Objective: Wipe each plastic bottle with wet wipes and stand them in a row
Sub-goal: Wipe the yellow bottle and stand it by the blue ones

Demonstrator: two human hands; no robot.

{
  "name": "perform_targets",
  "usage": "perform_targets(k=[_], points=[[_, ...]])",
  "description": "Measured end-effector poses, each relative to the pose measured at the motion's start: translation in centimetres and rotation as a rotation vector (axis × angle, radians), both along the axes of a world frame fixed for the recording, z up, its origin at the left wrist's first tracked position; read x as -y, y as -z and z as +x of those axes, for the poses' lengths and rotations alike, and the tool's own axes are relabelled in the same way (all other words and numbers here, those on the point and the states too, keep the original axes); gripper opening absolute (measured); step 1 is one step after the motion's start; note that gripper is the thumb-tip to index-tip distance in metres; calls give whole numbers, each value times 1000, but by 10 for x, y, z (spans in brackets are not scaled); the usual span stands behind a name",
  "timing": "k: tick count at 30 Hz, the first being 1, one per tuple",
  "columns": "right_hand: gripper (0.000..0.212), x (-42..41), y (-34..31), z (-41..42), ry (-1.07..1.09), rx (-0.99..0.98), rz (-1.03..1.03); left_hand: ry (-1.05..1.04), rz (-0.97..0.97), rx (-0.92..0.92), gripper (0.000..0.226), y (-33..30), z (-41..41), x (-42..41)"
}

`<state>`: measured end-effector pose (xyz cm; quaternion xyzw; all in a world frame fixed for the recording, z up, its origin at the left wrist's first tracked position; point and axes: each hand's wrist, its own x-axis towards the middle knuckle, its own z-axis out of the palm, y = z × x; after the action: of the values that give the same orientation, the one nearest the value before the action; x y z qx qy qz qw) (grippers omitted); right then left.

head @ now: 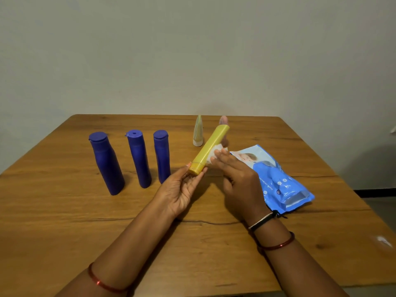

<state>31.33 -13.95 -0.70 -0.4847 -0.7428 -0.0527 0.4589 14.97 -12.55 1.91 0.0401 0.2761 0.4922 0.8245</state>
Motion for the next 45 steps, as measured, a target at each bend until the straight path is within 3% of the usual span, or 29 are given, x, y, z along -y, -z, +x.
perform_targets(k=[4,12,16,20,23,29,34,38,45], points=[[58,-2,0,2,72,-38,-10,6,2,-10,30,1,2,1],[47,9,-1,-11,-131,140,-25,13,33,-44,29,3,0,-1],[59,-3,-2,3,29,-76,-43,-5,190,-380,24,4,4,-1],[57,-14,-5,25,221,-242,-25,-52,502,-812,21,3,6,4],[57,-16,-6,26,255,-306,-18,-127,712,-909,19,3,5,7],[59,5,-7,-11,36,-79,-4,-194,945,-1105,28,7,2,9],[52,15,-8,-29,-94,176,61,-225,1035,-1408,59,7,3,12],[44,11,-10,-17,-36,117,100,-168,1034,-1434,67,7,4,14],[55,-6,-7,12,262,-117,35,-142,1040,-1416,67,8,3,13]])
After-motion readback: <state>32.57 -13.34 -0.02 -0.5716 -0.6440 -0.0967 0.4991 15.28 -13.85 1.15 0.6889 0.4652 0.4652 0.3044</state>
